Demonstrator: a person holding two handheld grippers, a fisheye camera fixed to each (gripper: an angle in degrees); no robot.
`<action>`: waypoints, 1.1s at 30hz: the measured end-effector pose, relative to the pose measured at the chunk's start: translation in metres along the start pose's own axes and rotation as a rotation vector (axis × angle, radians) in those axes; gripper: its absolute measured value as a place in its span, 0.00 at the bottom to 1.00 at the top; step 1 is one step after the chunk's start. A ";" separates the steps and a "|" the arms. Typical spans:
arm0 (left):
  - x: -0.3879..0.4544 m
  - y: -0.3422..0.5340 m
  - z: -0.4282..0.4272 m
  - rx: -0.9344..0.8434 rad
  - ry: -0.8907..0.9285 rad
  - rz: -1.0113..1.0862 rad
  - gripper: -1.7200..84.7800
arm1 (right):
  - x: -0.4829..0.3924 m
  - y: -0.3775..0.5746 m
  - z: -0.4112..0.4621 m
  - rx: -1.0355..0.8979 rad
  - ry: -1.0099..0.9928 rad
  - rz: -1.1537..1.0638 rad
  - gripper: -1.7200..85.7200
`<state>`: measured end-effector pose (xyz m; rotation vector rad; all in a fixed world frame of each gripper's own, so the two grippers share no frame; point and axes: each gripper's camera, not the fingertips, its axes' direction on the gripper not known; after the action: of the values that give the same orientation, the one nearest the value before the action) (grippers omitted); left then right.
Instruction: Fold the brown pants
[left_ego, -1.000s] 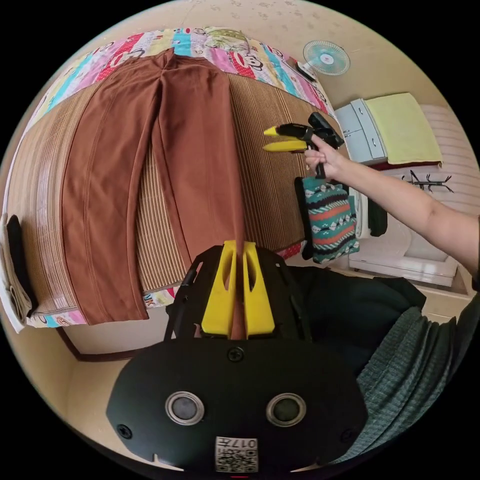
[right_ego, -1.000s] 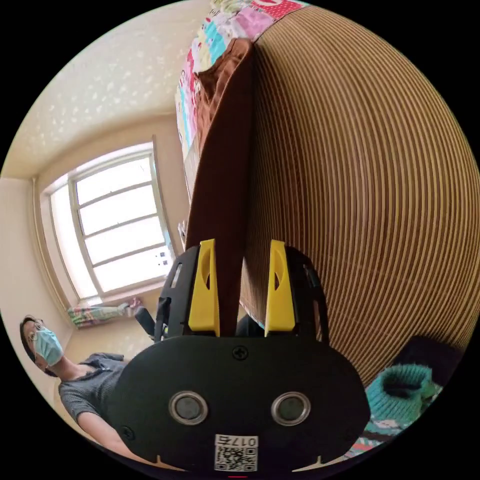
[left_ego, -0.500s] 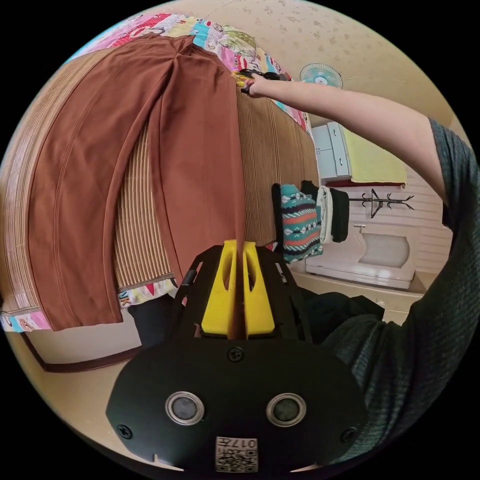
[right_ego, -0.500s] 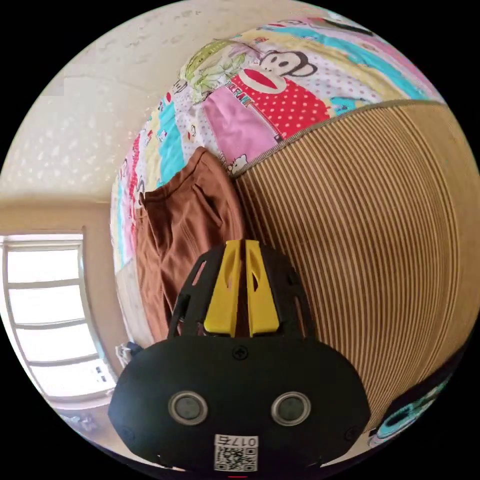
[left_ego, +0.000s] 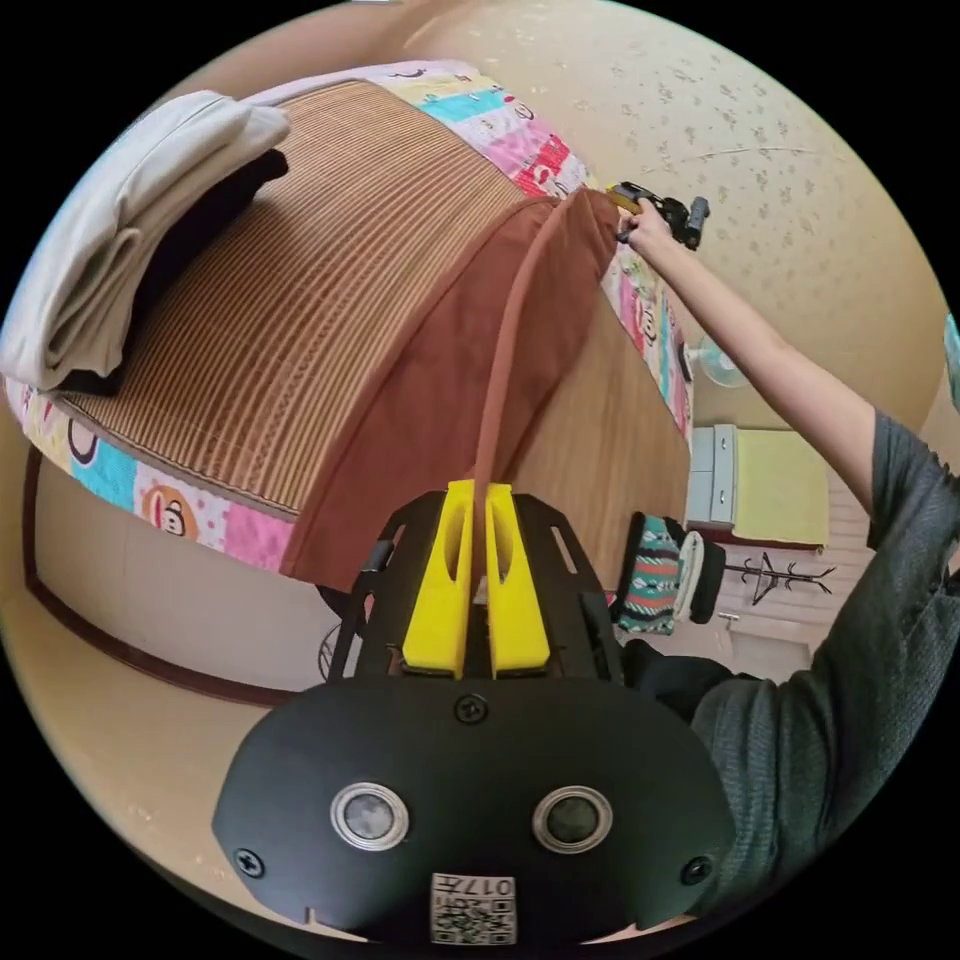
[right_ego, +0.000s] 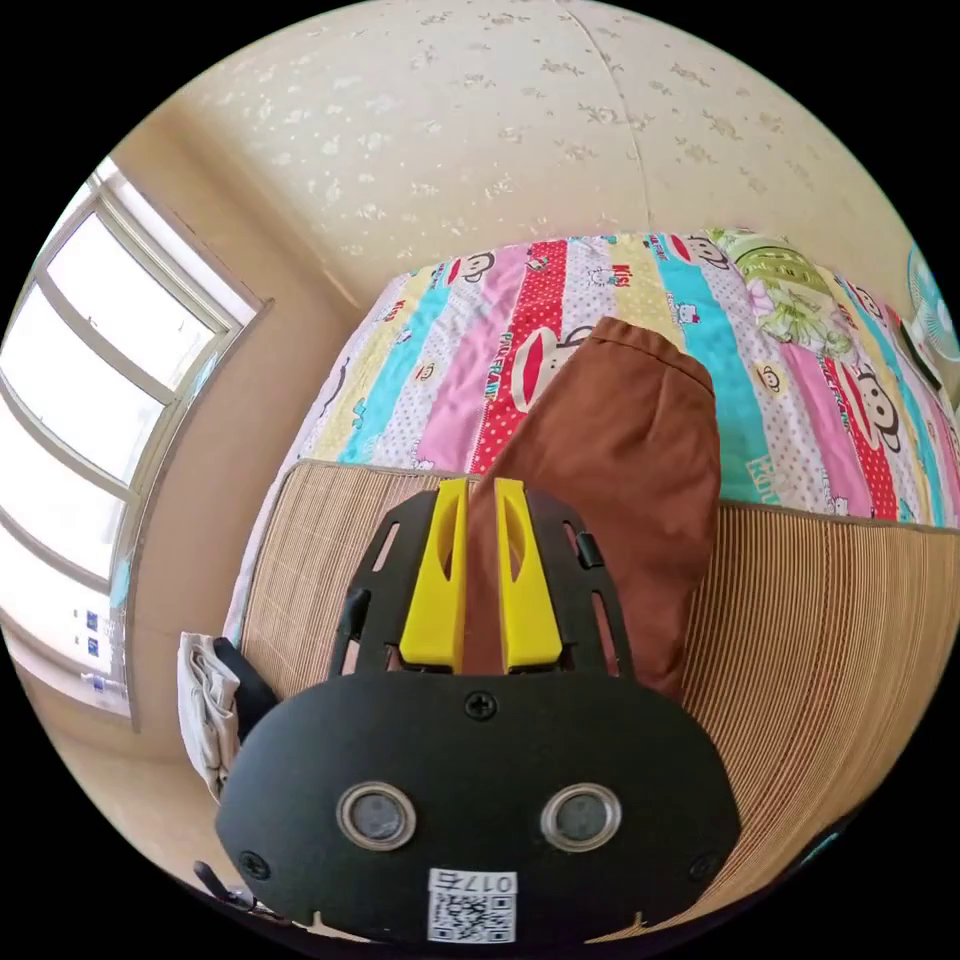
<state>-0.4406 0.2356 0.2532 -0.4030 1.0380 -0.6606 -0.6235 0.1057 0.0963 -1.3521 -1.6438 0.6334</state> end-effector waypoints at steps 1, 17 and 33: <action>-0.012 -0.015 0.008 -0.055 -0.027 -0.010 0.01 | 0.007 0.016 0.005 0.003 0.013 0.023 0.08; 0.032 -0.072 -0.039 -0.419 -0.008 0.216 0.01 | 0.131 0.462 -0.030 -0.619 -0.426 0.364 0.13; 0.064 -0.106 -0.116 -0.649 0.121 0.170 0.01 | 0.136 0.516 -0.014 -0.674 -0.587 0.474 0.04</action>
<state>-0.5542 0.1135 0.2211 -0.8325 1.3793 -0.1809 -0.3572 0.3747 -0.2796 -2.2428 -2.1280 0.8464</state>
